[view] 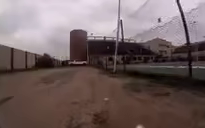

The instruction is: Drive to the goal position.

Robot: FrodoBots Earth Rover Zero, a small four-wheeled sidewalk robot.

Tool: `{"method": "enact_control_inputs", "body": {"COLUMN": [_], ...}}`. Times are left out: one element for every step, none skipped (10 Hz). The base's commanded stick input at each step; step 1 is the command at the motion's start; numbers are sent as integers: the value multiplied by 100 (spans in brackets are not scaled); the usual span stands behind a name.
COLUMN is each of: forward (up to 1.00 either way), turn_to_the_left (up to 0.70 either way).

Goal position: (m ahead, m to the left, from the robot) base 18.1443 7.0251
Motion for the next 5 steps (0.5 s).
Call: {"method": "enact_control_inputs", "body": {"forward": [61, 64, 67, 70, 70], "turn_to_the_left": [0, 0, 0, 0, 0]}}
